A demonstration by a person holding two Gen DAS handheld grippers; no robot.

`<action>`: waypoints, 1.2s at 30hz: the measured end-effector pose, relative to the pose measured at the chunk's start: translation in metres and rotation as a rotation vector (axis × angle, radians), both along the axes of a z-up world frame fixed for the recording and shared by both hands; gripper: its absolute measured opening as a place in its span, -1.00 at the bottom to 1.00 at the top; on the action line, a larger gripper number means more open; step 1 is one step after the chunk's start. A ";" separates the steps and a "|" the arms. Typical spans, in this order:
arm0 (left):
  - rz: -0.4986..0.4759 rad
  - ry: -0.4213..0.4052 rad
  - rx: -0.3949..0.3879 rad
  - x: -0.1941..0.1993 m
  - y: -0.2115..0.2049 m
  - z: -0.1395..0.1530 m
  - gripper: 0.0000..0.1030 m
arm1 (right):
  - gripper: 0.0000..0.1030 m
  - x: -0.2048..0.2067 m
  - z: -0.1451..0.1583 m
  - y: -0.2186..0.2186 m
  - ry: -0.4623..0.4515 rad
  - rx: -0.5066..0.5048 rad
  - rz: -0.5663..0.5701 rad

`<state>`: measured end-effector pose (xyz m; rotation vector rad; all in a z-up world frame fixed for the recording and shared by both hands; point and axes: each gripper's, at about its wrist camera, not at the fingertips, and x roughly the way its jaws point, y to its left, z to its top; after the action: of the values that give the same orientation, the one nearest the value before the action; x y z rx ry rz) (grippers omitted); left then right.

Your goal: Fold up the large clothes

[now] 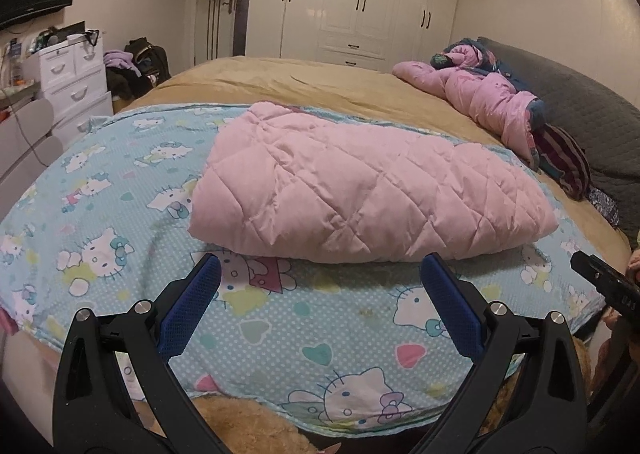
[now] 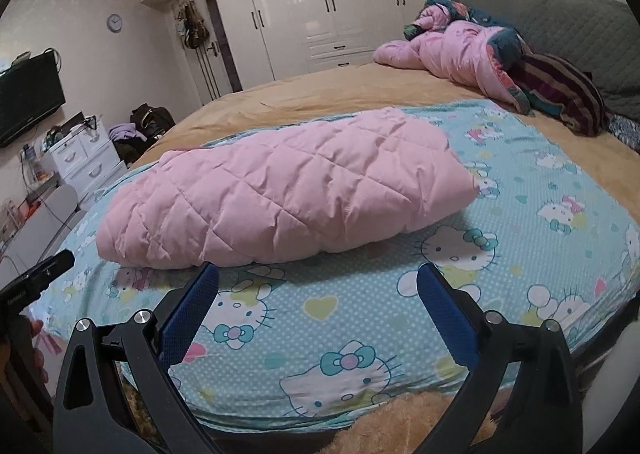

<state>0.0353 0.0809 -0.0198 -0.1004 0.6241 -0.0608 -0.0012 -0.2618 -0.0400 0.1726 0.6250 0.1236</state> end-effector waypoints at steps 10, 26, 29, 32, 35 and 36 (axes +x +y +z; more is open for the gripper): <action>0.017 0.021 0.002 0.000 0.005 0.001 0.82 | 0.92 -0.002 0.007 0.010 -0.004 0.000 0.035; 0.018 0.028 0.024 0.000 0.005 0.000 0.82 | 0.92 -0.002 0.006 0.014 -0.001 -0.009 0.039; 0.018 0.028 0.026 0.000 0.004 0.000 0.82 | 0.92 -0.002 0.006 0.014 0.000 -0.008 0.038; 0.019 0.026 0.026 0.000 0.004 0.000 0.82 | 0.92 -0.002 0.006 0.015 0.003 -0.008 0.038; 0.019 0.025 0.026 0.000 0.004 0.000 0.82 | 0.92 -0.002 0.006 0.015 0.002 -0.007 0.038; 0.020 0.025 0.027 0.000 0.005 0.000 0.82 | 0.92 -0.002 0.006 0.015 0.002 -0.006 0.038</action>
<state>0.0351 0.0855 -0.0199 -0.0814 0.6483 -0.0320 -0.0035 -0.2473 -0.0337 0.1549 0.6305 0.1578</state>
